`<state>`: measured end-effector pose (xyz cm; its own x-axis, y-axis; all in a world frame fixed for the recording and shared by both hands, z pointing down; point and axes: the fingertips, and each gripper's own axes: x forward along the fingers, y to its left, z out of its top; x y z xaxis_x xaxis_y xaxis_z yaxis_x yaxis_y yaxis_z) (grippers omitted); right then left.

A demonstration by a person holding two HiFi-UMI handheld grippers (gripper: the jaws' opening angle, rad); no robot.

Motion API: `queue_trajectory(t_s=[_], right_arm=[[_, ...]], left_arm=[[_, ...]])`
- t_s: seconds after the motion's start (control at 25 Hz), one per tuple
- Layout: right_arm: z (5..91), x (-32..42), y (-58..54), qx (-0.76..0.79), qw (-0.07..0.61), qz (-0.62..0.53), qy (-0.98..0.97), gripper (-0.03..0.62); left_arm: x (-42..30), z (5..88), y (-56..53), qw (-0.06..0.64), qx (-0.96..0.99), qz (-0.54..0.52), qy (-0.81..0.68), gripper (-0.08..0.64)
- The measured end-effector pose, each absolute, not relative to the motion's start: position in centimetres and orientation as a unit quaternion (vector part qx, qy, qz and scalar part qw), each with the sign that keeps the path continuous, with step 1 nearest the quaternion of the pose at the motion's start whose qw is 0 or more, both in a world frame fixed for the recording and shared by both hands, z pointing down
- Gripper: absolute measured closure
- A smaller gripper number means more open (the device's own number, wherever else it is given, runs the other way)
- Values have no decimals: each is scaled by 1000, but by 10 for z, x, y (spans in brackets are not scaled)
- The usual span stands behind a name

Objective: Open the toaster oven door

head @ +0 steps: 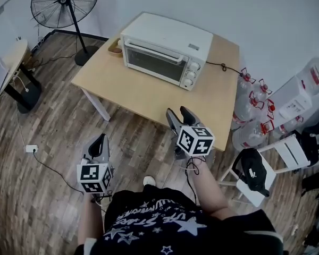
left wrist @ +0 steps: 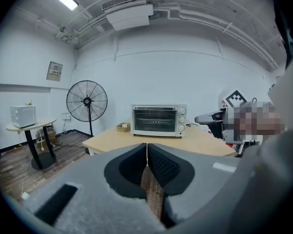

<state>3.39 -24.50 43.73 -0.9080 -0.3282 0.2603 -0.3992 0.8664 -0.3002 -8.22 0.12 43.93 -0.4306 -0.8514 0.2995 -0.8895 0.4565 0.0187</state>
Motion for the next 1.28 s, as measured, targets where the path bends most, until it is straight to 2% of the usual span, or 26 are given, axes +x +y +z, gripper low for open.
queue_trajectory(t_s=[0.28,0.64,1.28], right_arm=[[445,13,-261,194,104,187,-958,362],[433,-14,-303,262,92,179,-944,368],[392,-48,-367,410,58,188,-891,389]], left_arm=[[-108,443,-20,139,529,81,-833,538],[-185,447,-83,135,590,83,-792,538],[-287,413,-209,93,706,99,-695,538]])
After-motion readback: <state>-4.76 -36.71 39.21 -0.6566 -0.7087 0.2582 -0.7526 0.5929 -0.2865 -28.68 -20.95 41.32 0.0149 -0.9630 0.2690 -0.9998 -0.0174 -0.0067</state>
